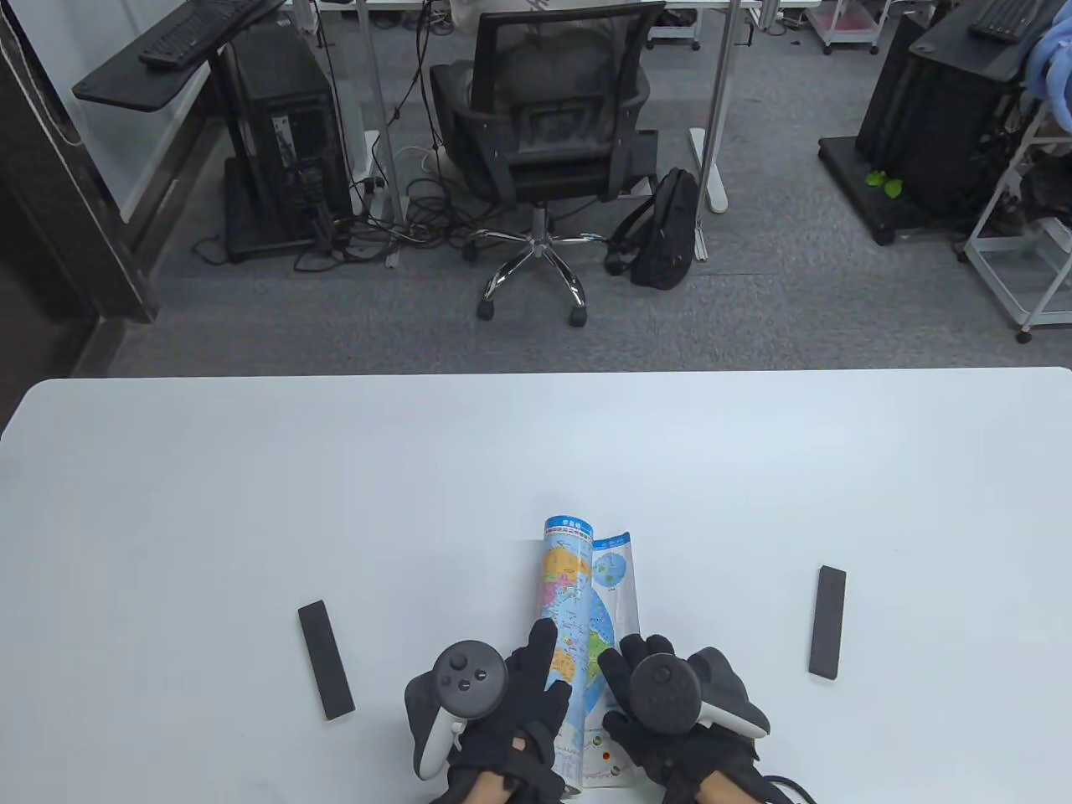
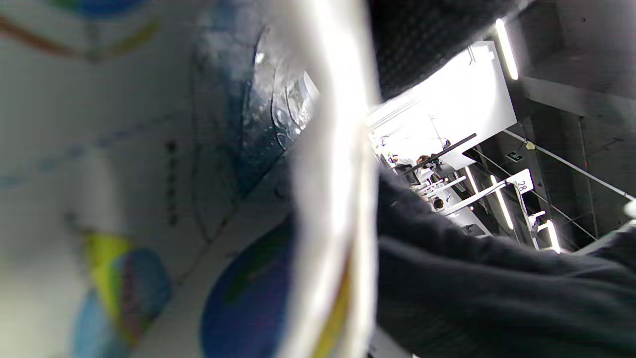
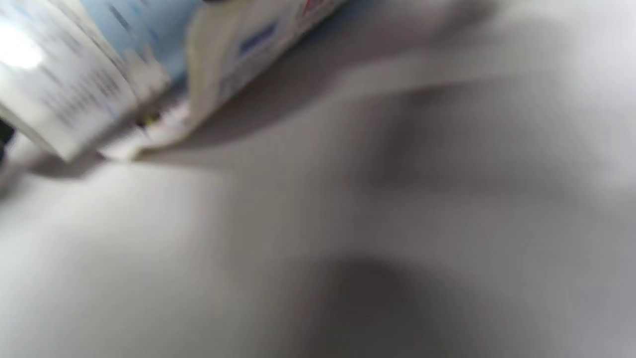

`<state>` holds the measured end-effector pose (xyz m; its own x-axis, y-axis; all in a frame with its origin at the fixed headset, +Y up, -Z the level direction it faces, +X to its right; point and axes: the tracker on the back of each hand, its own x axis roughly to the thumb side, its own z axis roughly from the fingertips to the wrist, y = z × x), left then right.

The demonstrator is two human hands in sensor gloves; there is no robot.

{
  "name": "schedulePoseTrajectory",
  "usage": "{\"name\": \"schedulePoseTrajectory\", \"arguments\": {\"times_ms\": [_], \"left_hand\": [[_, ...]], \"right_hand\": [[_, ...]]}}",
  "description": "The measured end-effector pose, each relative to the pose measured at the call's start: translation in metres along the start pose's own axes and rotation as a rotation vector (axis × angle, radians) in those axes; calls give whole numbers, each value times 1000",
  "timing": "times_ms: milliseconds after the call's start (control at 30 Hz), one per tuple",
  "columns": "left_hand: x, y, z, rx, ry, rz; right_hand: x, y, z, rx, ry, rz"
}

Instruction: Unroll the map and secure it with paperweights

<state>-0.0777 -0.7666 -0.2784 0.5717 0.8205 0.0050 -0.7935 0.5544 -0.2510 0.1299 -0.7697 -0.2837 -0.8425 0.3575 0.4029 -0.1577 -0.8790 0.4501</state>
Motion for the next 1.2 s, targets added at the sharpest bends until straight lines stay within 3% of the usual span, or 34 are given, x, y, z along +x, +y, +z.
{"name": "schedulePoseTrajectory", "arguments": {"times_ms": [167, 533, 767, 967, 1067, 1200], "left_hand": [[4, -2, 0, -14, -8, -99], [11, -4, 3, -44, 8, -402], [5, -10, 0, -106, 45, -428], [8, -19, -2, -139, 77, -594], [13, -22, -2, -113, 37, -629], [21, -28, -6, -177, -171, -665]], "right_hand": [[-6, 8, -6, 107, 41, -31], [-4, 9, -6, 111, 44, -18], [-5, 9, -7, 111, 44, -17], [-5, 9, -7, 111, 45, -16], [-5, 9, -7, 112, 46, -18], [-4, 8, -7, 112, 47, -18]]}}
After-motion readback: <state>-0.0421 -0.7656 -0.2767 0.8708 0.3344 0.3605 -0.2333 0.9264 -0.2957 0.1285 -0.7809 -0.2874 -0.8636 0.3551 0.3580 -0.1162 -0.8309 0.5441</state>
